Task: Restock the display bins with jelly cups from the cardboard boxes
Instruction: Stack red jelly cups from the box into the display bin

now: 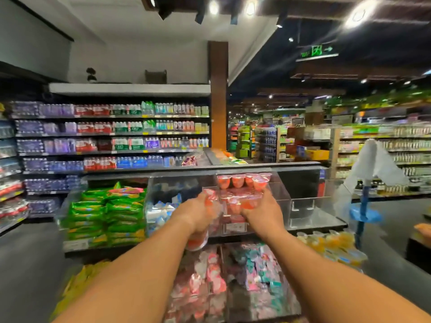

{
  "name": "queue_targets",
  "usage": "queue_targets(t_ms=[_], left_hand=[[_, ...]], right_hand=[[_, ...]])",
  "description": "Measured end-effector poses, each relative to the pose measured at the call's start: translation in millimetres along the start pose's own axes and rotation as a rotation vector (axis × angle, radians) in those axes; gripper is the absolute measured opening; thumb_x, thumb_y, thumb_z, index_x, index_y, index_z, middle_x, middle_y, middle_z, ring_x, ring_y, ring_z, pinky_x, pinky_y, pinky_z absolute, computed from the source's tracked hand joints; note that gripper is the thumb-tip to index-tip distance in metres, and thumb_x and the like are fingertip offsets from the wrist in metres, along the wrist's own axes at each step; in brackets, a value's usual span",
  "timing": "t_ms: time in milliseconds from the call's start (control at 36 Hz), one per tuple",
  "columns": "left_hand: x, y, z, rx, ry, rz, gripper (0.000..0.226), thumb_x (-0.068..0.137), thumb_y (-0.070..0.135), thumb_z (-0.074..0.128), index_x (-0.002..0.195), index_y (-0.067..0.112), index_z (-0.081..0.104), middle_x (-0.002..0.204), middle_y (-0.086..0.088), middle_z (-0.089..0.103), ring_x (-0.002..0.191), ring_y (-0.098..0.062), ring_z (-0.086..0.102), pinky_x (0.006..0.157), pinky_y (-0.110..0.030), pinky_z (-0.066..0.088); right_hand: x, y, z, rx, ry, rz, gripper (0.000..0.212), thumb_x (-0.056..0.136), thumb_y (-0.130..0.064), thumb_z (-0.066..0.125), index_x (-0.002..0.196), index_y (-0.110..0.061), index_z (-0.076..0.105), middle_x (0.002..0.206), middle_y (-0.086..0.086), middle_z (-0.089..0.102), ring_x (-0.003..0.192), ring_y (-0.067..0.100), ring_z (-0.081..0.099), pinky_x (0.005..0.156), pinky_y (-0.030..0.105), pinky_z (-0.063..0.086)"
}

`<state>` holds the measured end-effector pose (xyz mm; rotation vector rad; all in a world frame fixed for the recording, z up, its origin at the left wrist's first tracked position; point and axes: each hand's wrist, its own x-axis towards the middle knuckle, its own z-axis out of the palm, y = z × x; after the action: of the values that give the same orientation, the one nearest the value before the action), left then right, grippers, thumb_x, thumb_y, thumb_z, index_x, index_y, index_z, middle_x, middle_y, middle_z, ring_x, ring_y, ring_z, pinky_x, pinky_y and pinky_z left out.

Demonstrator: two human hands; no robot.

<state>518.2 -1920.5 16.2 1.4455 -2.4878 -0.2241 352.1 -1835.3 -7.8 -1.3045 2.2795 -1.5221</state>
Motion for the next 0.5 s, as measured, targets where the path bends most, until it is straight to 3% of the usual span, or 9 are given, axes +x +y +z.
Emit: queue_targets(t_ms=[167,333,500], left_hand=[[57.4,16.8,-0.3,-0.036,0.043,-0.01,0.055,0.099,0.031,0.047,0.15,0.018,0.032,0.14,-0.019,0.055,0.125,-0.037,0.055,0.096,-0.039,0.044],[113.8,12.1,-2.8,-0.044,0.029,-0.006,0.057,0.096,0.025,0.045,0.15,0.019,0.03,0.138,-0.019,0.055,0.121,-0.037,0.056,0.091,-0.04,0.044],[163.7,4.3,-17.4,0.01,0.108,-0.022,0.065,0.091,0.018,0.056,0.149,0.027,0.028,0.124,-0.011,0.062,0.098,-0.029,0.058,0.087,-0.042,0.051]], right_hand=[[64.7,23.3,16.0,0.065,-0.013,0.086,0.077,0.077,-0.018,0.083,0.142,-0.01,0.043,0.134,0.01,0.056,0.123,0.028,0.054,0.09,0.026,0.04],[114.6,35.1,54.5,0.035,0.0,0.108,0.09,0.079,-0.025,0.085,0.151,-0.011,0.033,0.148,0.012,0.042,0.134,0.031,0.046,0.108,0.043,0.046],[173.4,46.4,79.8,0.013,0.021,0.117,0.083,0.082,-0.023,0.081,0.15,-0.01,0.036,0.148,0.009,0.046,0.137,0.03,0.043,0.109,0.042,0.043]])
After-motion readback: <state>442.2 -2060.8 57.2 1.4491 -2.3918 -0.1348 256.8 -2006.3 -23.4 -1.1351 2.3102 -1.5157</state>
